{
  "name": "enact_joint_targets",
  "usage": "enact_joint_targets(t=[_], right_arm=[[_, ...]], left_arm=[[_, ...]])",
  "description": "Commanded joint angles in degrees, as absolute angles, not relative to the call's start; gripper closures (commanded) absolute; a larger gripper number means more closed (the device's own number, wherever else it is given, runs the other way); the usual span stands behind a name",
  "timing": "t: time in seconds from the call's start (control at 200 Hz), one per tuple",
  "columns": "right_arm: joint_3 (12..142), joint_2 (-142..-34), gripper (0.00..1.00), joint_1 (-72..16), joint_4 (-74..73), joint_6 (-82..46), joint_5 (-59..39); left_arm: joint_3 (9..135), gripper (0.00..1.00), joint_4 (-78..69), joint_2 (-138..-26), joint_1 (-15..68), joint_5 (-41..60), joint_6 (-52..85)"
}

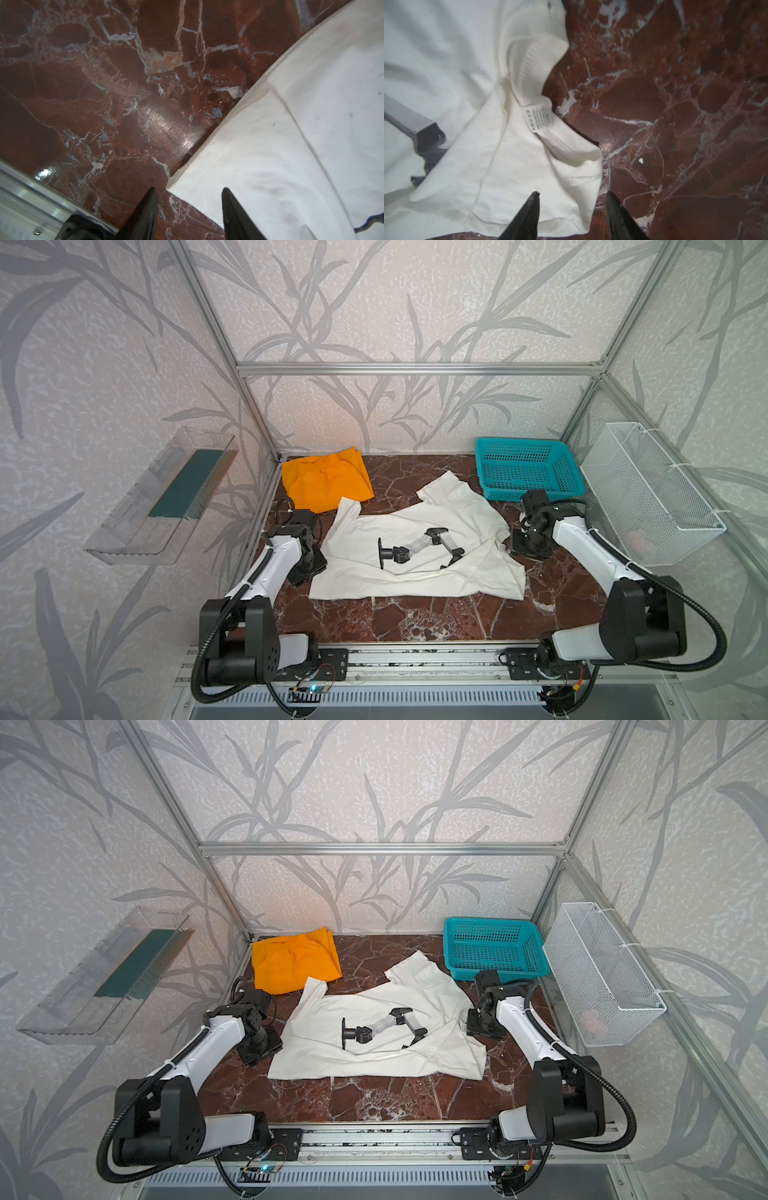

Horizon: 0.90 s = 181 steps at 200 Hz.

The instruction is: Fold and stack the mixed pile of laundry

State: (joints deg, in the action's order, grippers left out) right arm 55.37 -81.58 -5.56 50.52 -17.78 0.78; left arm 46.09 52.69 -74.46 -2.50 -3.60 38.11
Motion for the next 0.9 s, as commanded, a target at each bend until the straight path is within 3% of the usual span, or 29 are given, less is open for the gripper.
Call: enact_joint_targets(t=[0.0, 0.475, 0.665, 0.75, 0.84, 0.9], right_arm=[[51.29, -80.60, 0.51, -5.04, 47.59, -20.99, 0.85], [42.45, -84.42, 0.57, 3.53, 36.86, -22.85, -5.71], [42.04, -87.36, 0.74, 4.57, 34.55, -23.76, -10.44], [41.52, -86.98, 0.86, 6.32, 34.91, -24.15, -10.93], [40.99, -84.95, 0.91, 9.60, 36.20, -24.41, -10.55], [40.69, -82.65, 0.96, 11.61, 37.67, -24.84, -9.16]], left_arm=[[44.14, 0.52, 52.45, -73.11, -2.22, -5.80, 42.64], [36.60, 0.57, 44.82, -75.91, -1.81, -0.35, 45.26], [34.92, 0.73, 42.21, -78.33, -1.80, 0.00, 45.44], [34.88, 0.86, 41.91, -79.11, -1.84, -0.33, 45.44], [35.03, 1.00, 41.84, -79.11, -1.89, -1.46, 45.49], [35.47, 1.00, 42.82, -78.93, -1.85, -3.08, 46.18]])
